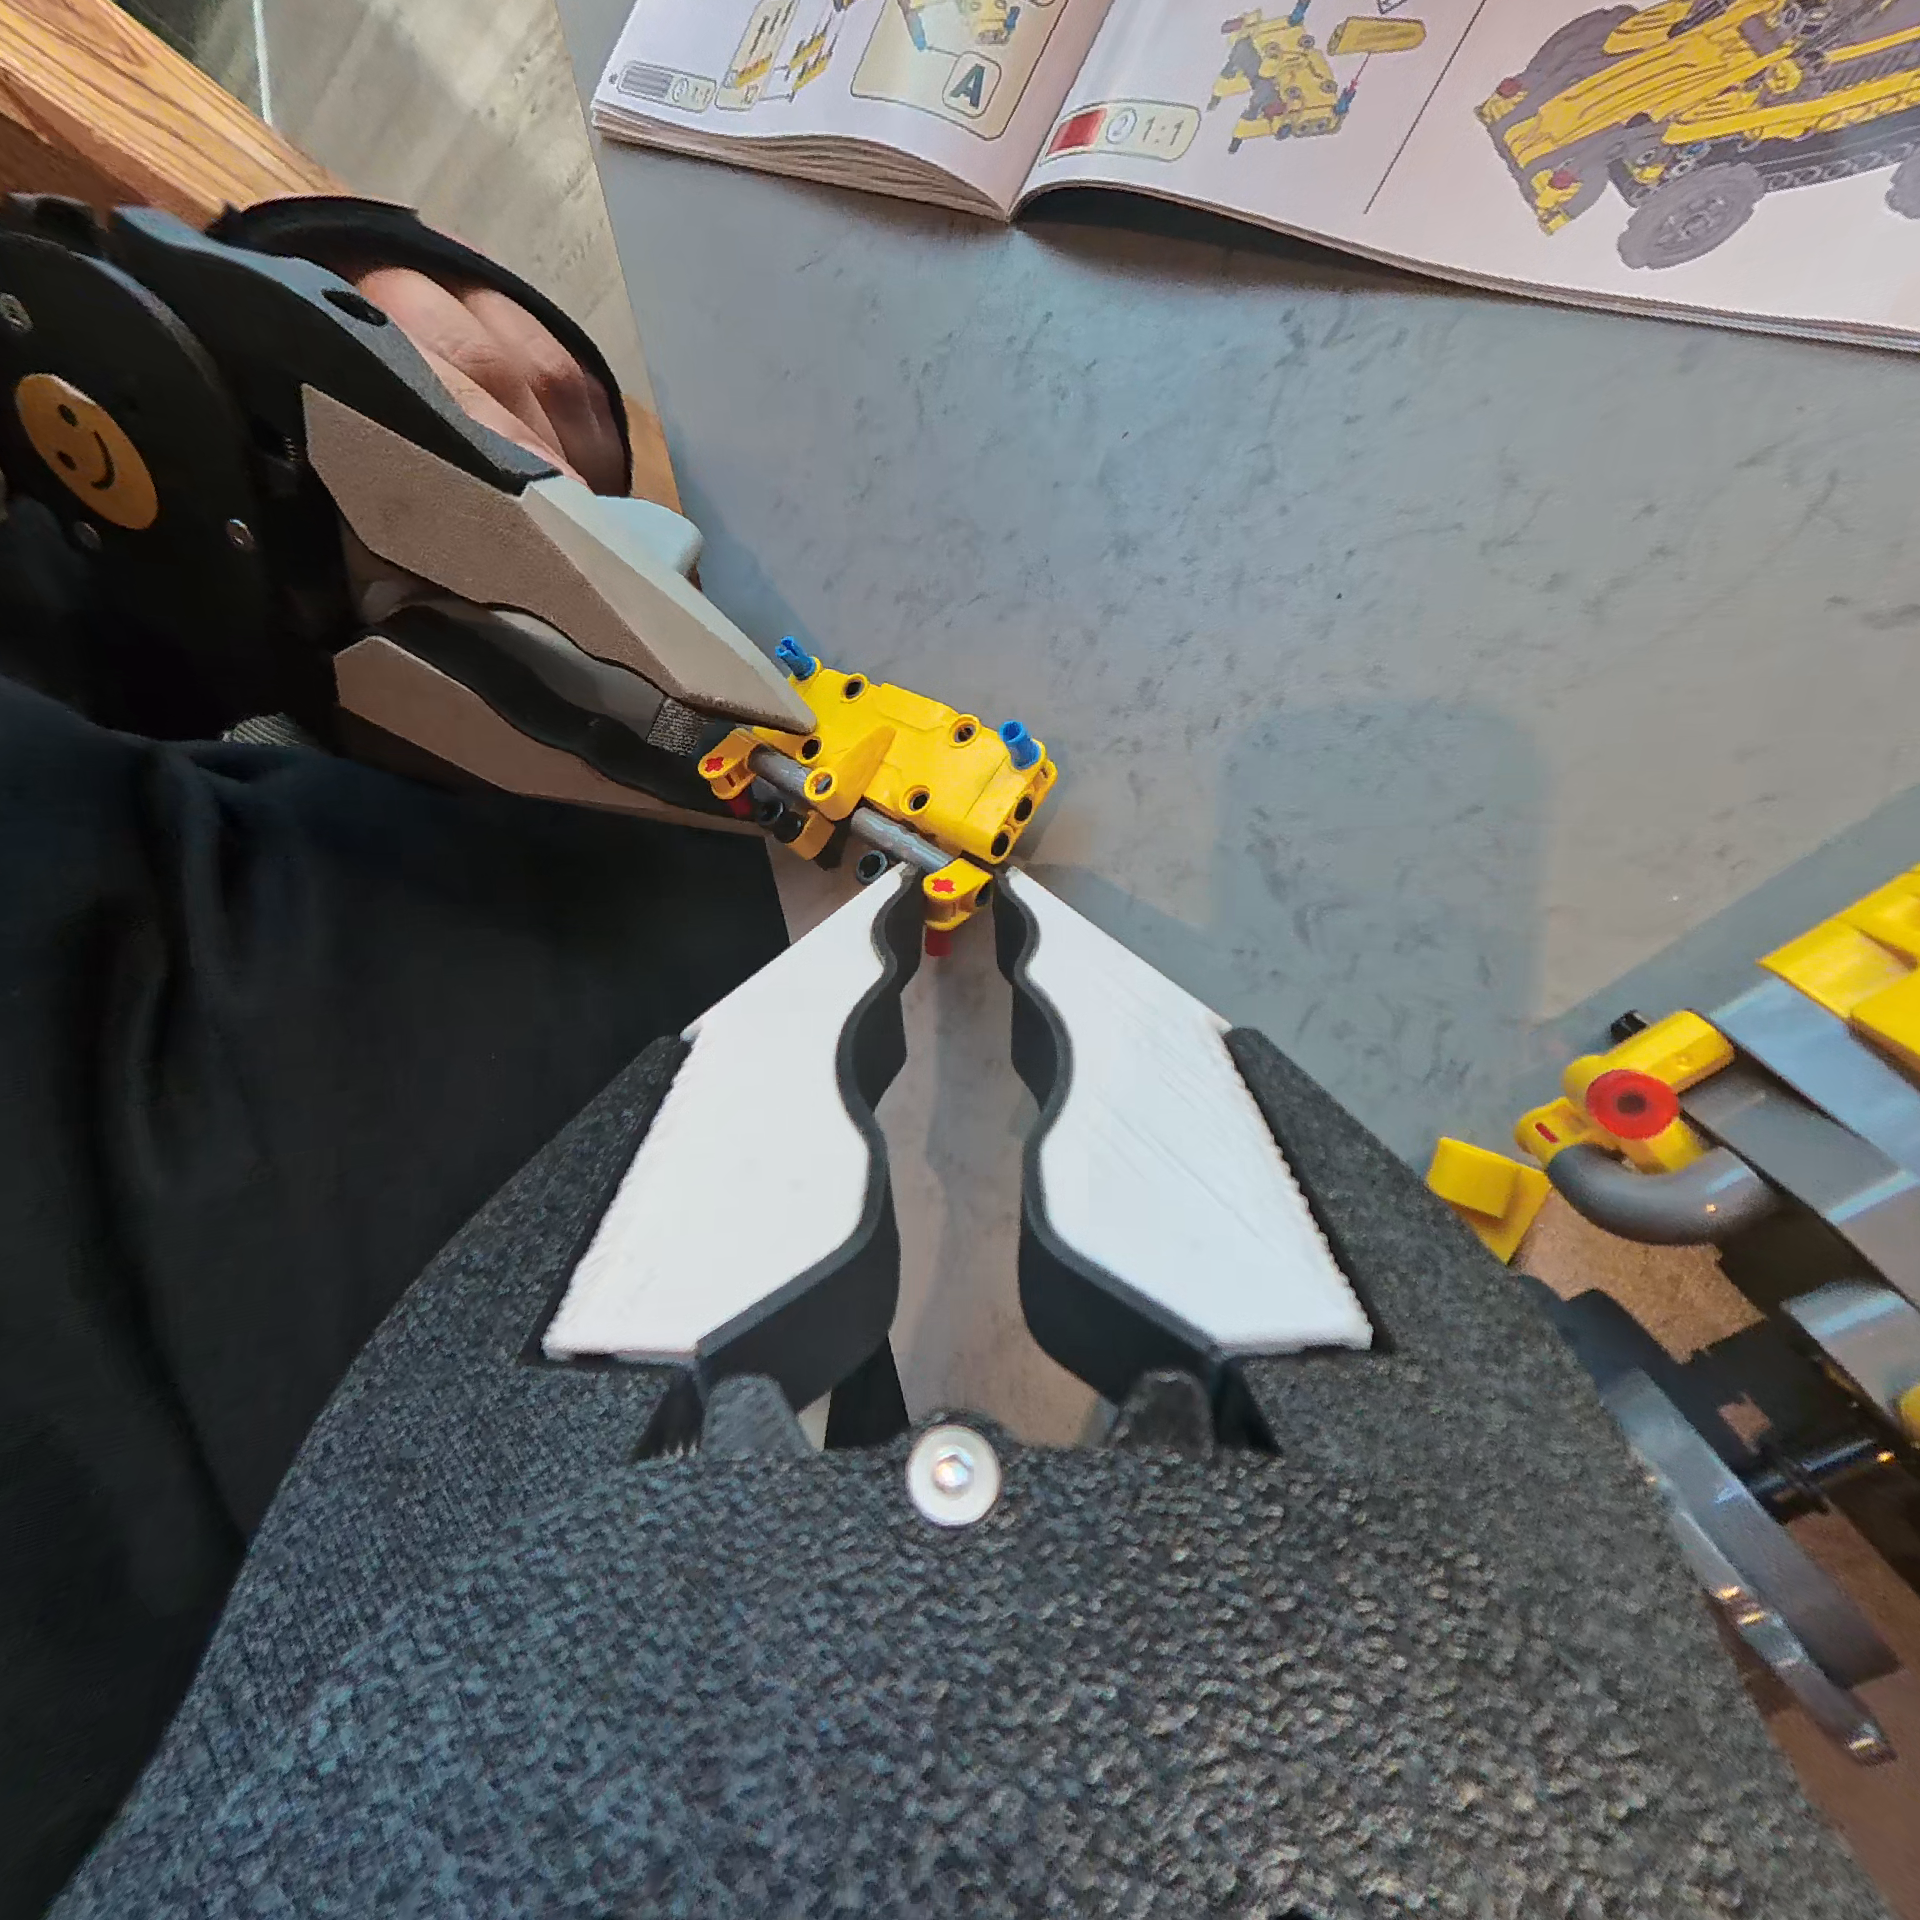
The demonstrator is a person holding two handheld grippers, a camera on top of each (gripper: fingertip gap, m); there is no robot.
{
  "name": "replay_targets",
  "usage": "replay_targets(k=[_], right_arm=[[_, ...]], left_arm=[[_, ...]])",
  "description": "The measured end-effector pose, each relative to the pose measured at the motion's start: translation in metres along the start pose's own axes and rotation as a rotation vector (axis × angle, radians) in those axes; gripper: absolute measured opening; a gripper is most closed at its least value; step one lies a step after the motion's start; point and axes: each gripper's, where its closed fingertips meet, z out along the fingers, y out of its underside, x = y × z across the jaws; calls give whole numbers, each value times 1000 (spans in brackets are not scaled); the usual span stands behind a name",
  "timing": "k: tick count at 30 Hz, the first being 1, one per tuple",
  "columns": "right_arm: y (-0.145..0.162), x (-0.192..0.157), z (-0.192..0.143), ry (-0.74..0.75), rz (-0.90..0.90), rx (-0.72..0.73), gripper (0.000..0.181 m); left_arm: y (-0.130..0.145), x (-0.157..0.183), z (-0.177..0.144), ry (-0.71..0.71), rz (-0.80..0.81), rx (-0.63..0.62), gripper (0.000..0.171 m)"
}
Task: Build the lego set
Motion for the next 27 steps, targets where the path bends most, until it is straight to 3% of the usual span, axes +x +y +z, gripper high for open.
replay_targets(k=[9, 27], right_arm=[[-2, 1, -4, 8, -49, 17, 17], [-1, 2, -14, 58, -201, 67, 28]], left_arm=[[0, -6, -2, 37, -126, 65, 20], [3, -10, -3, 61, -194, 87, 15]])
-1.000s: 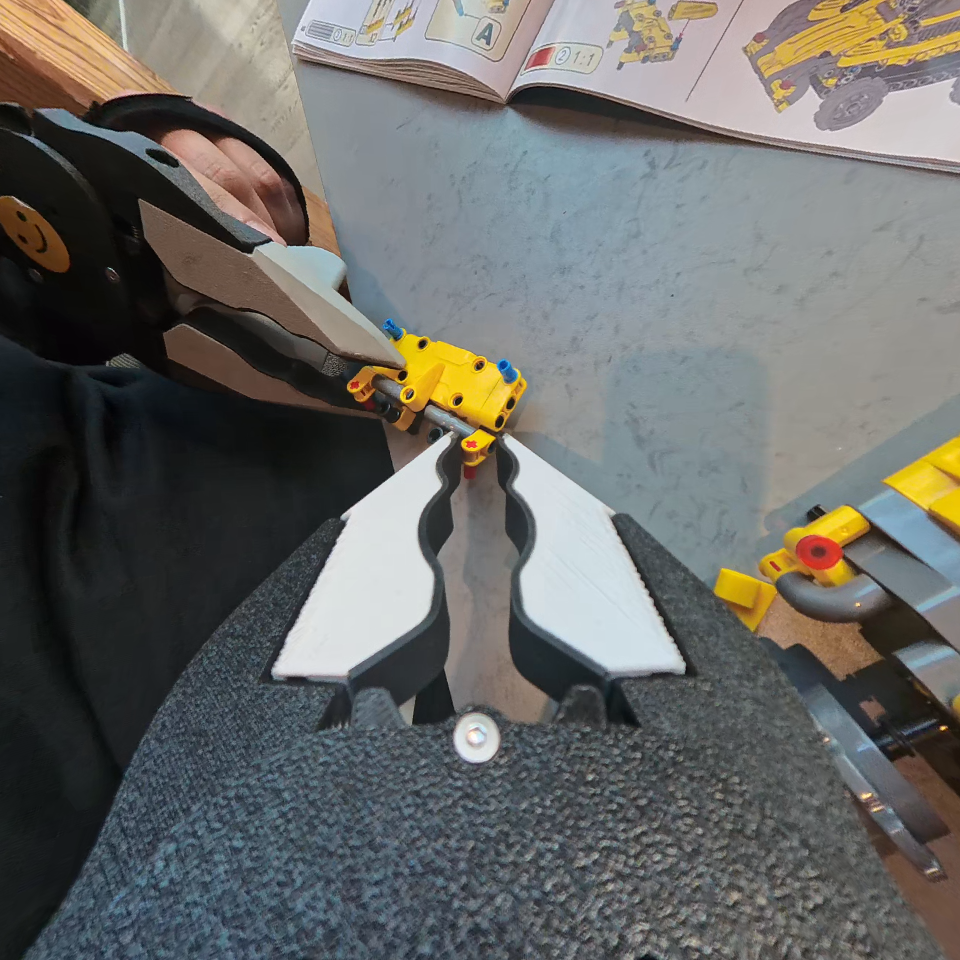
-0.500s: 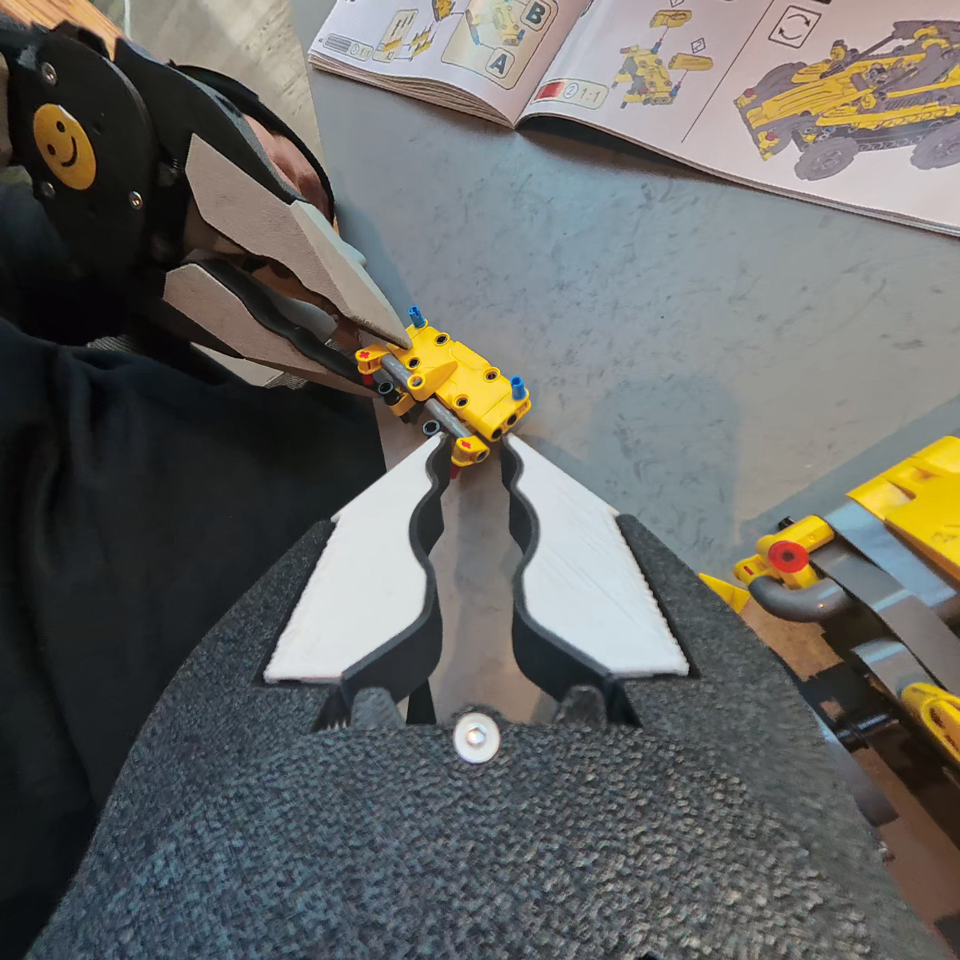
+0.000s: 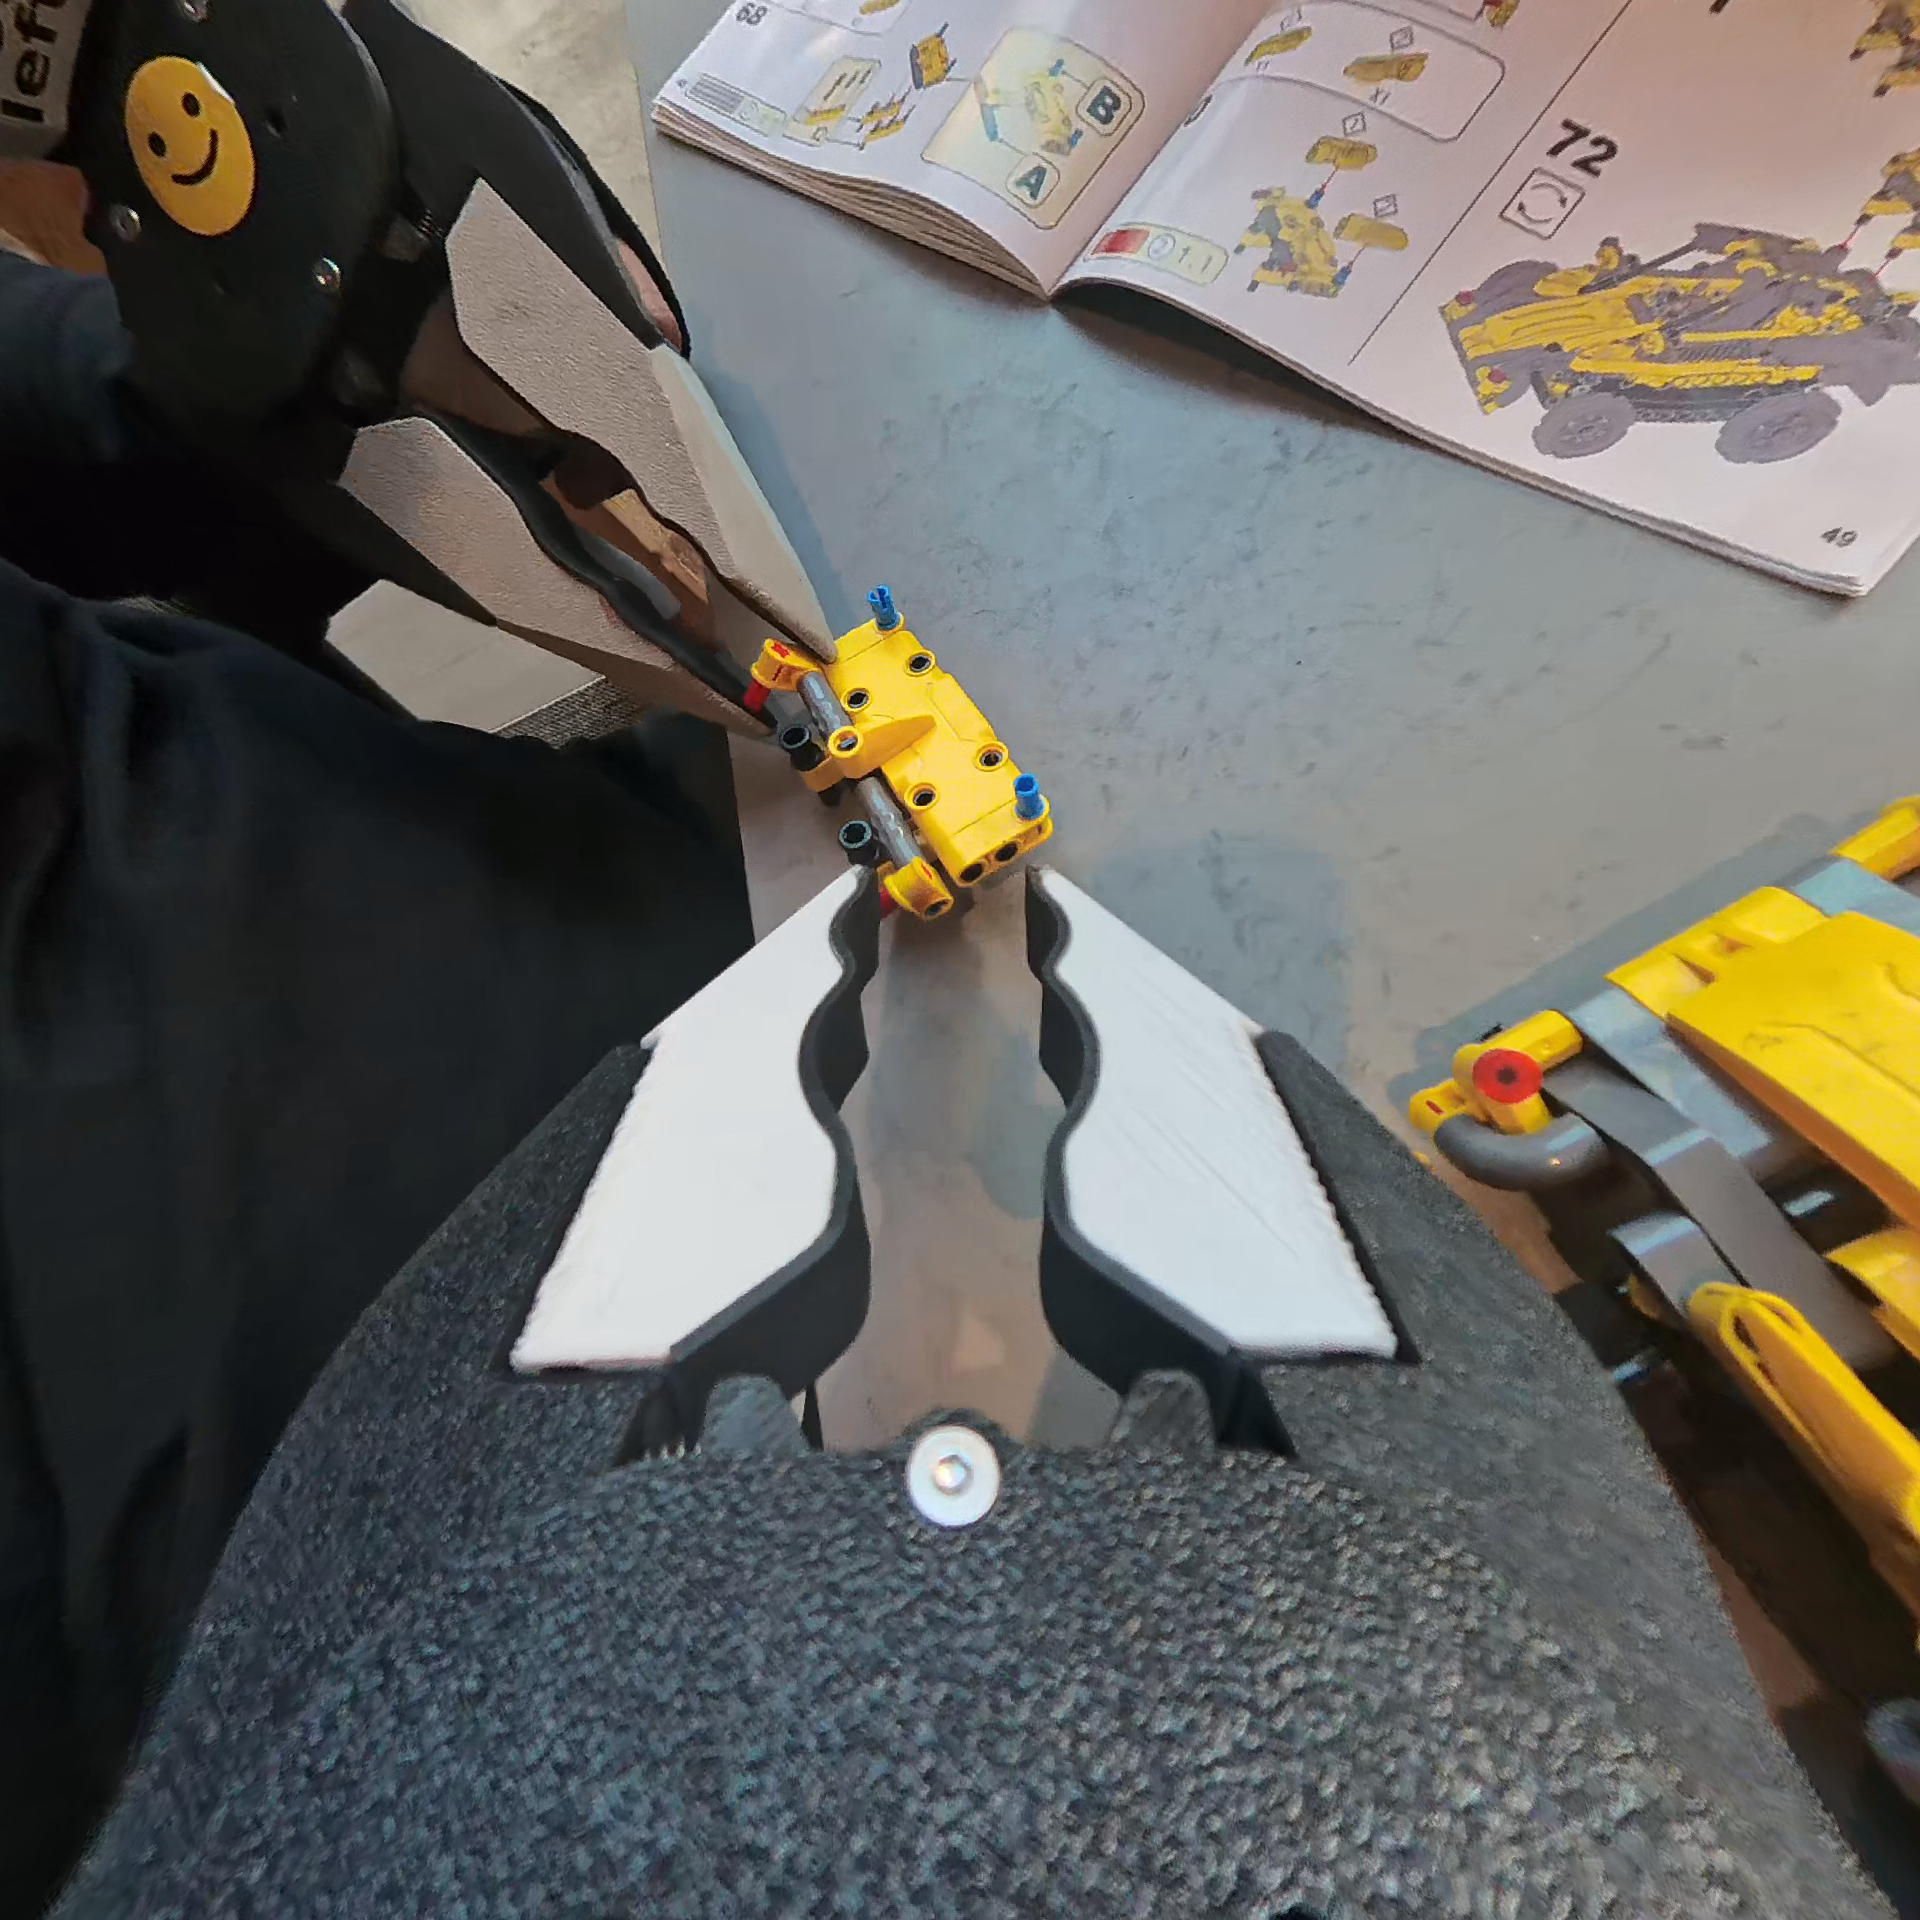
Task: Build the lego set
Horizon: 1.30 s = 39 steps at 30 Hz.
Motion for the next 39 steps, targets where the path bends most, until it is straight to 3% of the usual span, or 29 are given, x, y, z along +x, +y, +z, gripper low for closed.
replay_targets(k=[4, 13, 18, 26, 31, 39], right_arm=[[5, -1, -6, 38, -111, -3, 30], [-2, -10, -7, 247, -561, 24, 29], [-1, -10, -2, 266, -662, -18, 26], [-2, -6, 3, 275, -669, -24, 19], [-5, -12, 3, 212, -621, 8, 9], [-4, -12, 5, 146, -510, 20, 7]], left_arm=[[0, -1, 0, 2, -8, 1, 15], [0, -1, 0, 11, -26, 1, 16], [2, -1, 1, 10, -22, -9, 16], [4, -1, 1, 13, -20, -19, 16], [6, -3, 0, 17, -36, -26, 16], [5, -3, -1, 29, -54, -18, 19]])
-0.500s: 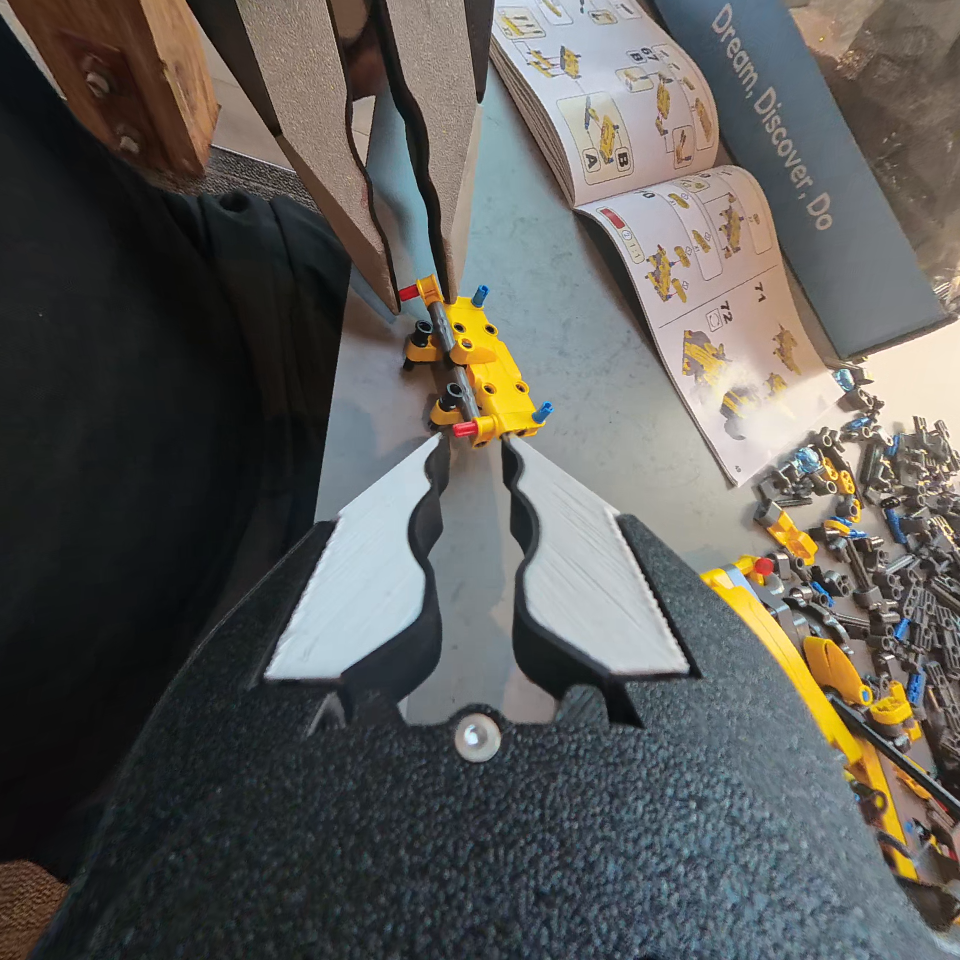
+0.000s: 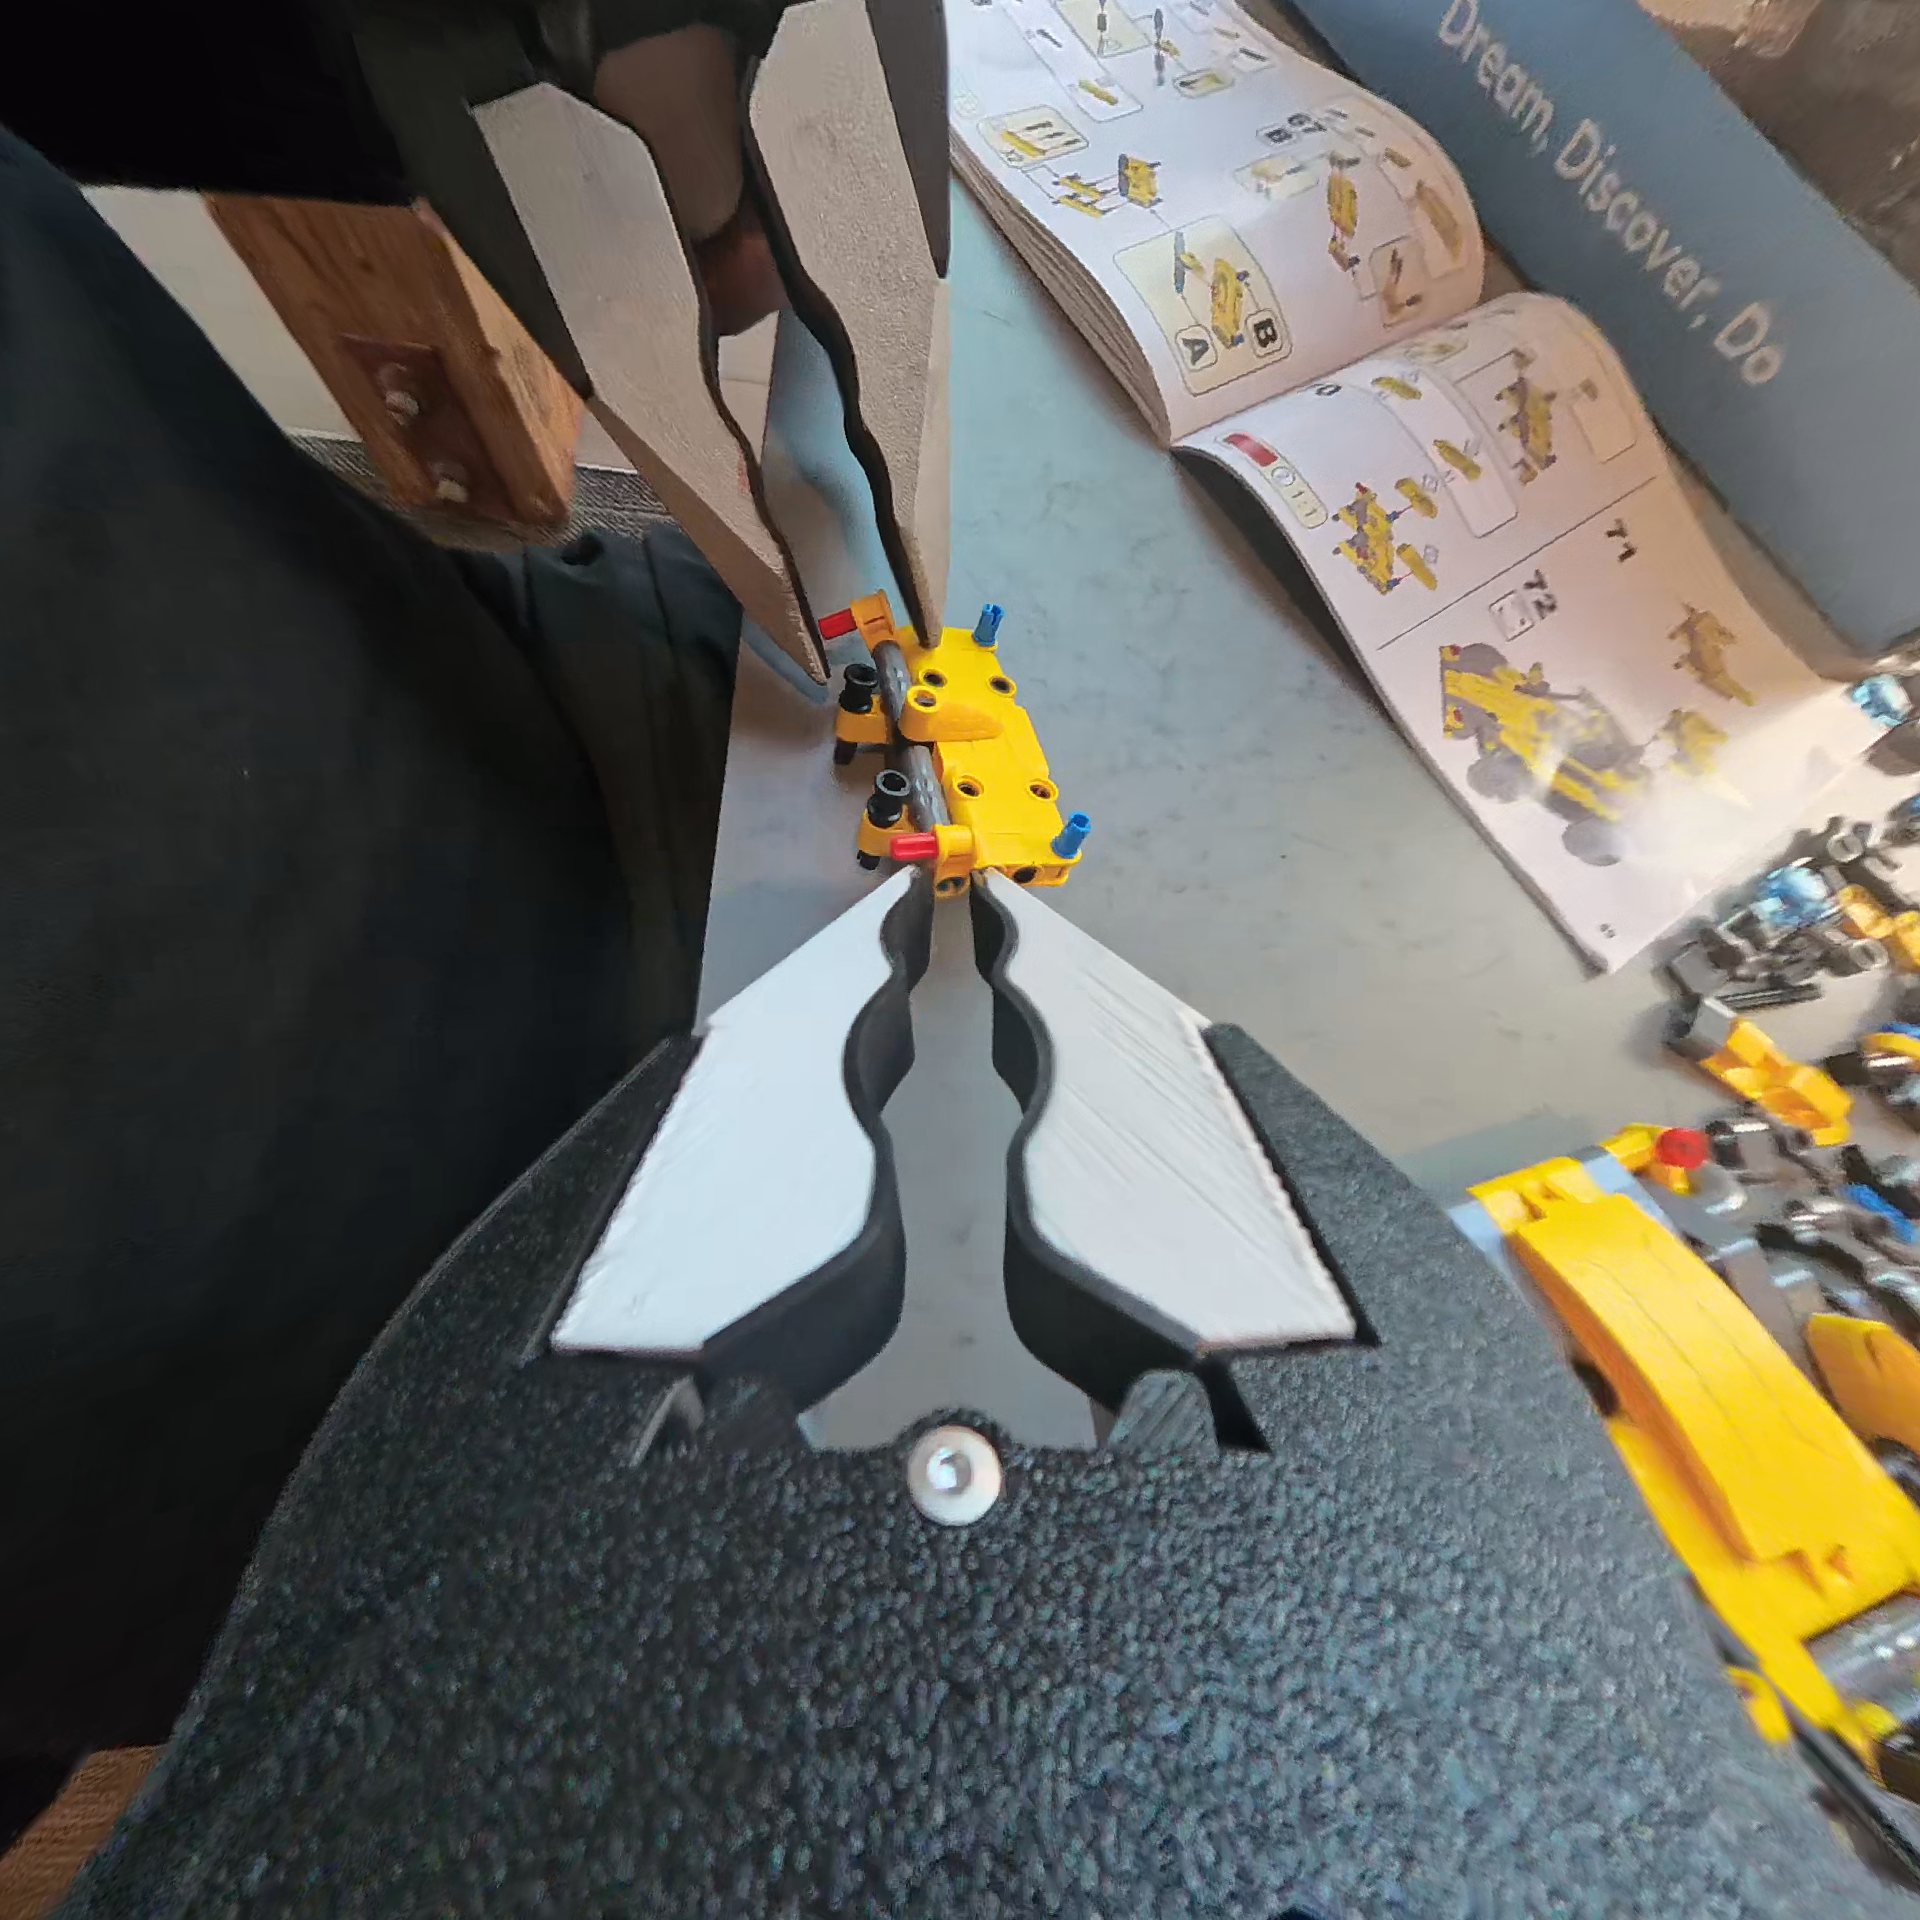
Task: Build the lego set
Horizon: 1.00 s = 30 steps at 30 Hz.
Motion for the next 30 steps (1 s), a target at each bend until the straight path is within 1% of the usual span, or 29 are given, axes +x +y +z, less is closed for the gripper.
replay_targets(k=[3, 7, 9, 10, 12, 15, 27, 30], right_arm=[[3, 1, 0, -37, 85, 3, 7], [1, -1, -1, -102, 186, 34, 6], [1, -6, -1, -157, 234, 31, 6], [1, -6, 0, -160, 245, 29, 7], [2, -3, 2, -147, 256, 28, 6], [3, -5, 3, -171, 285, 26, 7], [4, -3, 2, -167, 281, 31, 7], [8, 0, 2, -135, 260, 11, 14]], left_arm=[[0, 1, 0, 3, 4, 3, 21], [0, 0, 0, -5, 14, 0, 19], [0, -1, 1, -9, 20, -3, 17], [0, -1, 1, -11, 22, -3, 17], [-1, -2, 1, -13, 22, 0, 16], [-2, -2, 1, -7, 8, 3, 15], [-2, -3, 1, 8, -19, 1, 15], [-2, -4, 1, 11, -28, 0, 15]])
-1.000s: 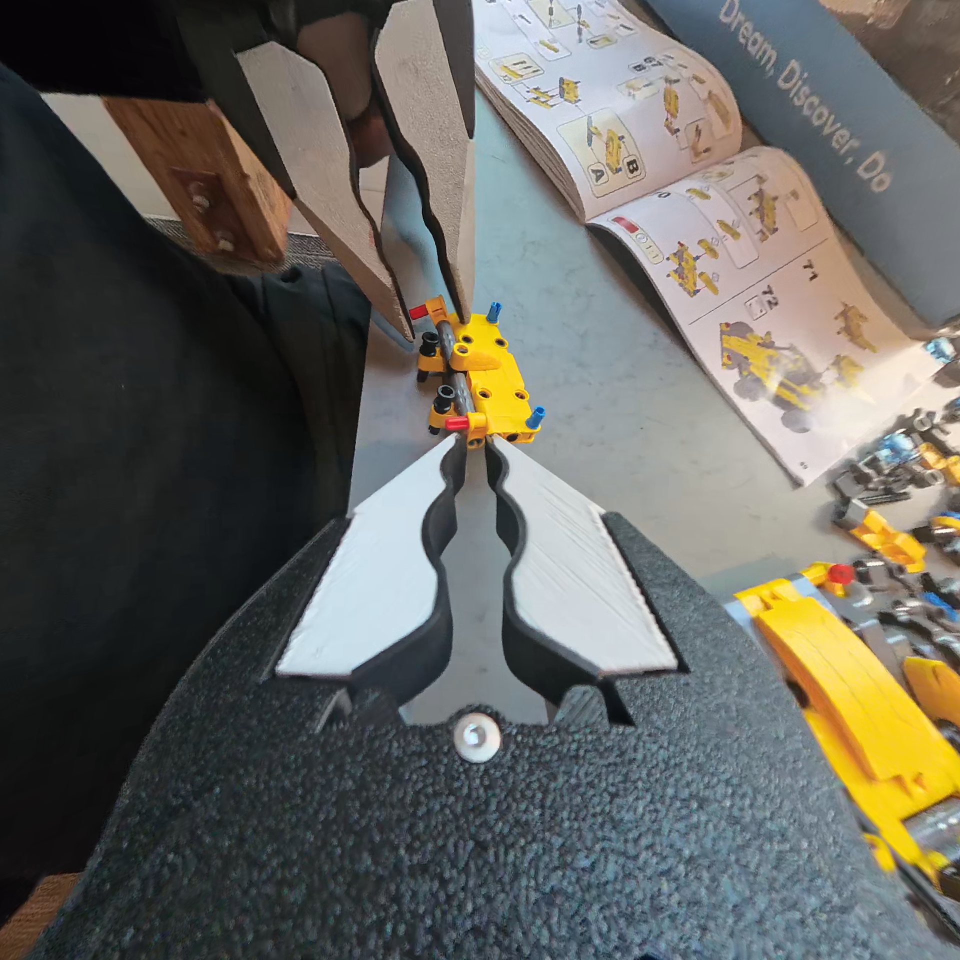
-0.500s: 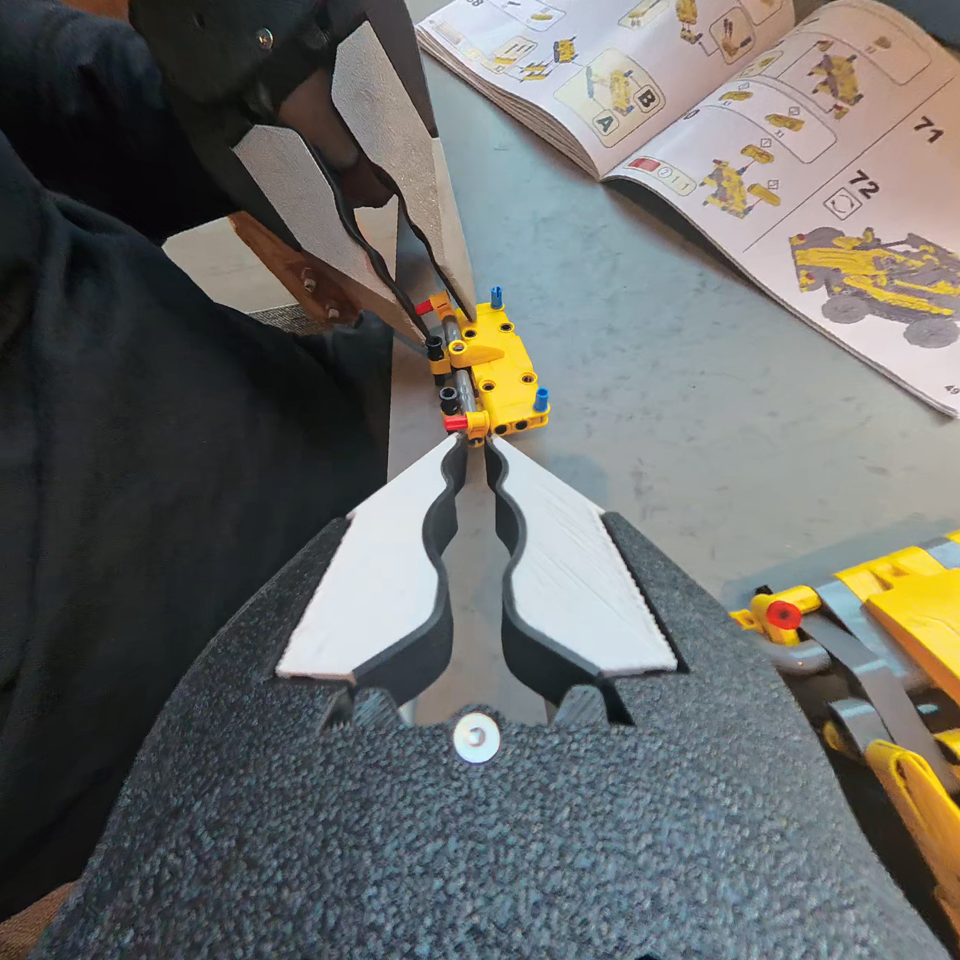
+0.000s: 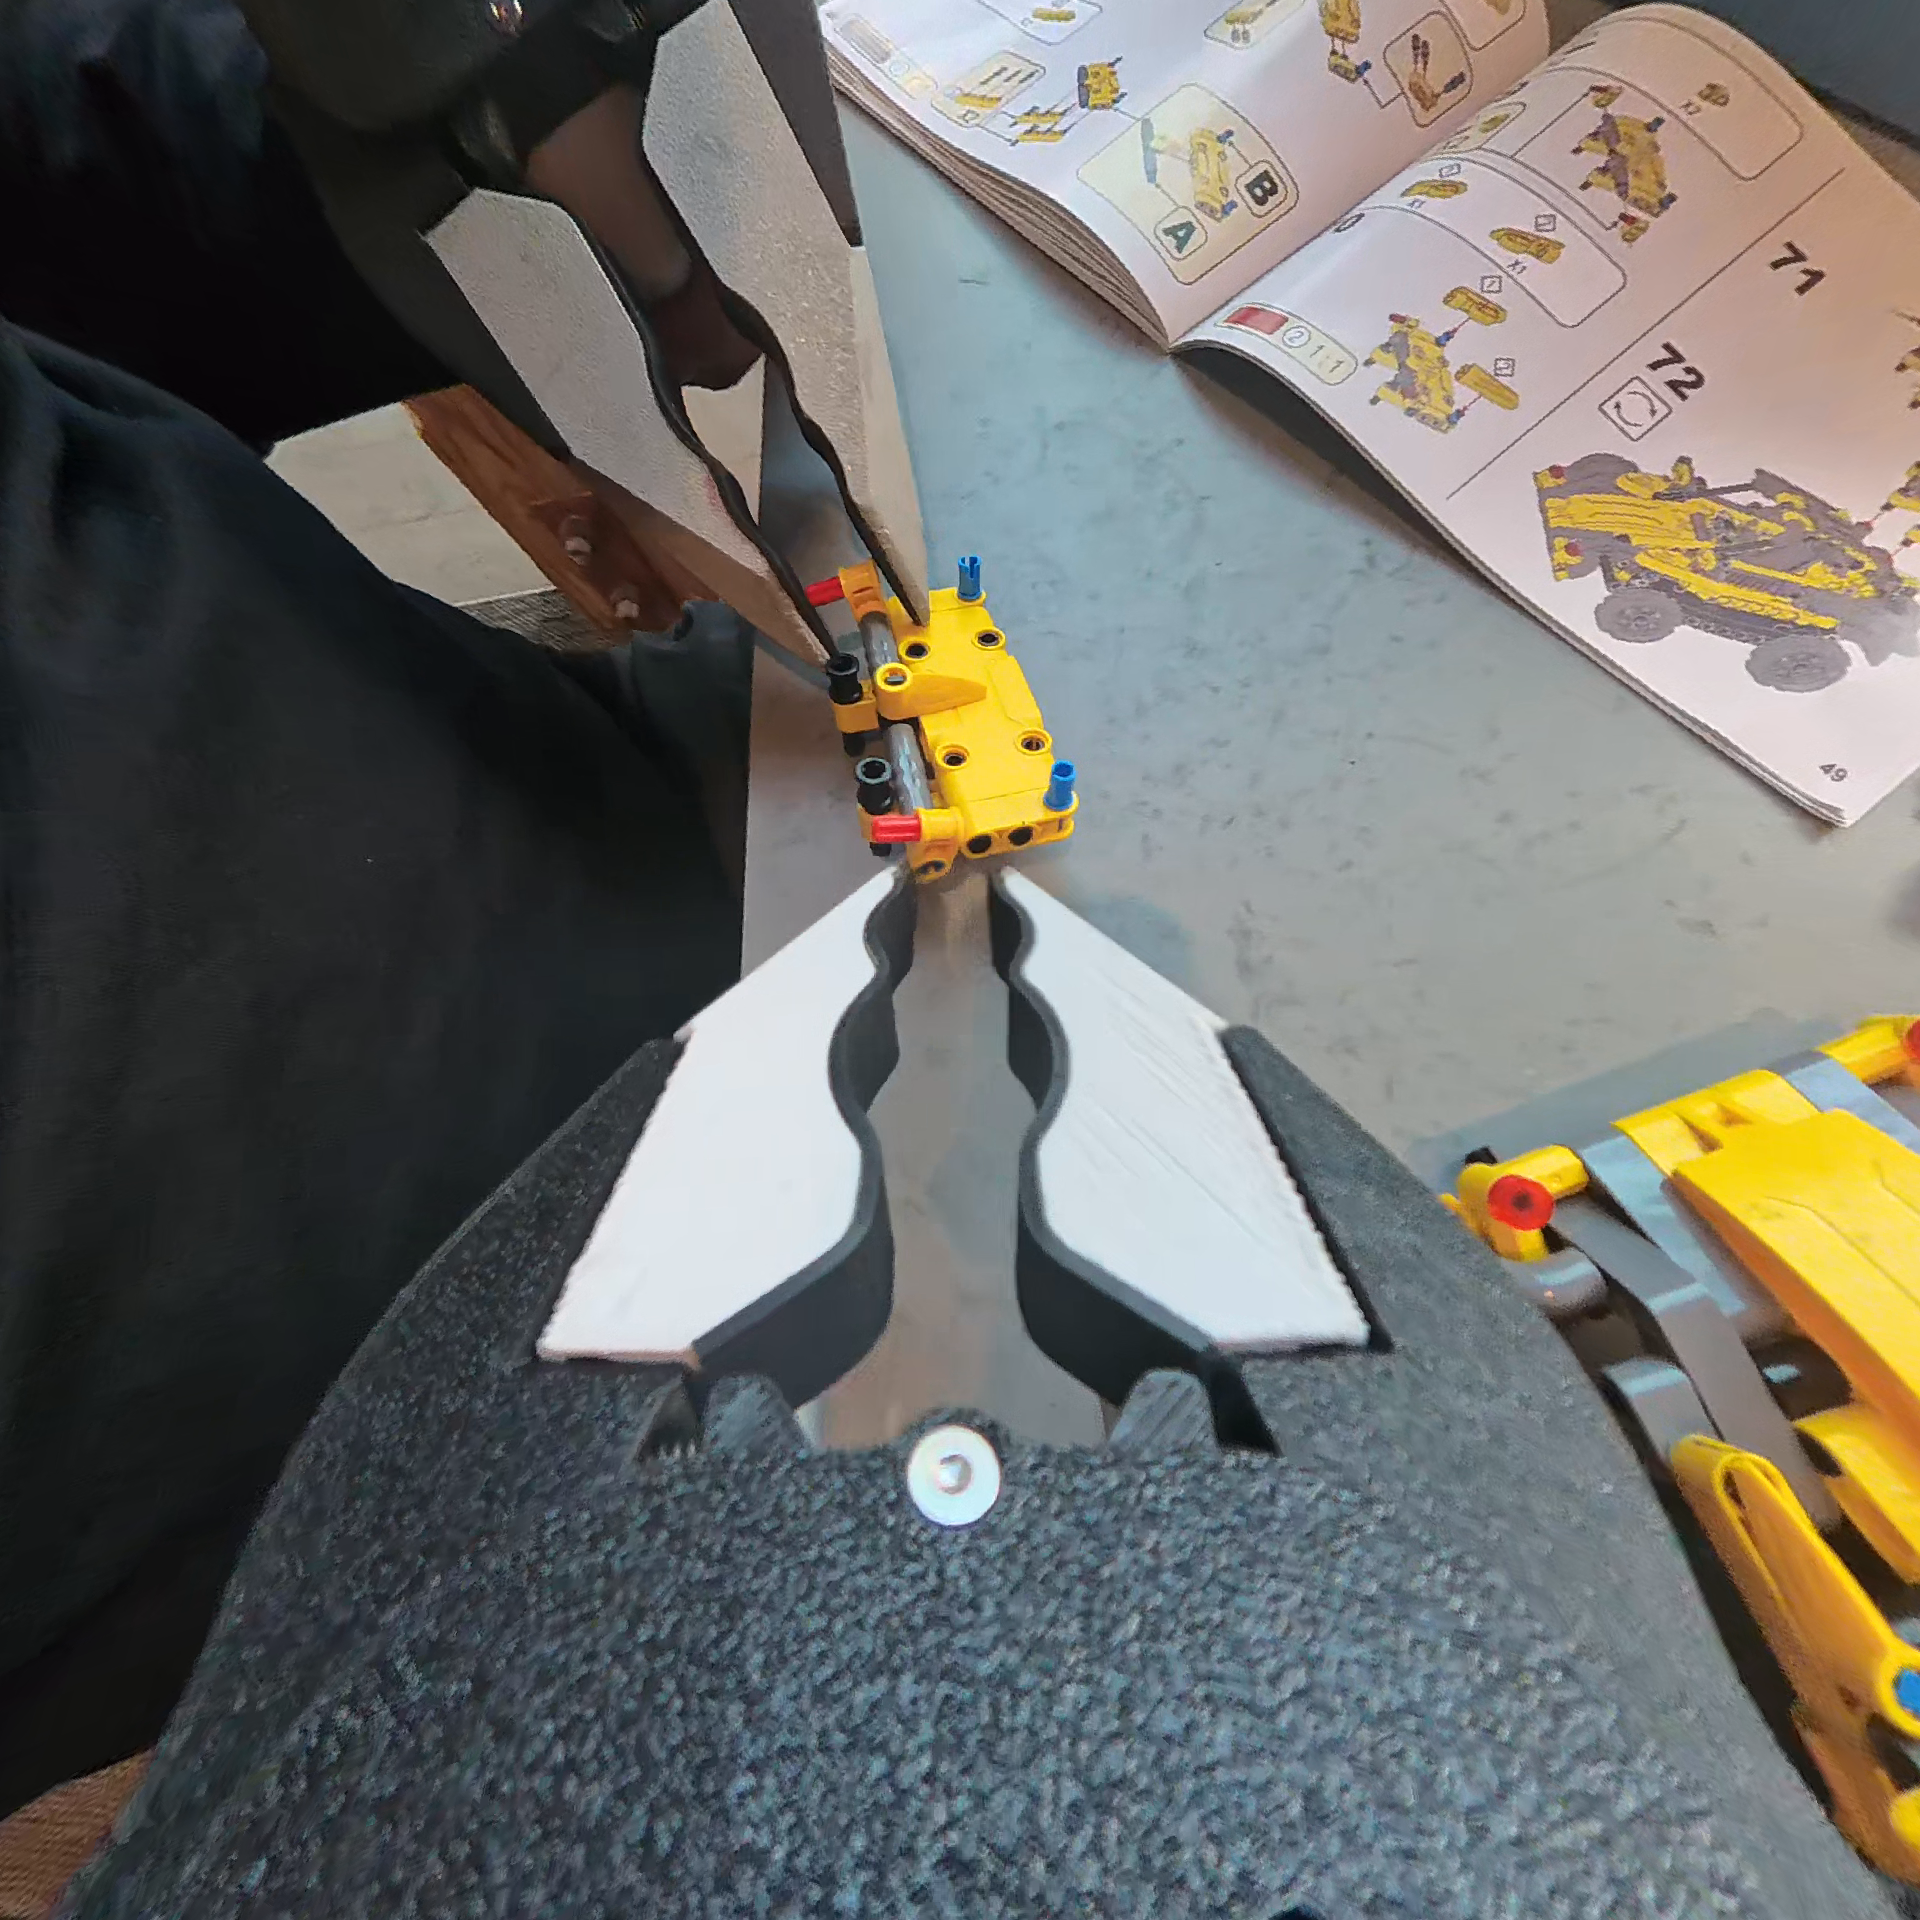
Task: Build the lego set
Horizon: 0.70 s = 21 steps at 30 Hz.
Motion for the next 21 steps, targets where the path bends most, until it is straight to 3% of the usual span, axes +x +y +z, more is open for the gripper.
replay_targets(k=[7, 14, 21], right_arm=[[-10, 0, -1, 33, -76, 54, 30], [-9, 0, 2, 98, -202, 50, 26], [-9, 4, 0, 116, -181, 58, 21]], left_arm=[[3, -1, 0, -10, 7, -14, 15], [6, -1, 1, -27, 34, -32, 15], [8, 0, 1, -43, 57, -41, 19]])
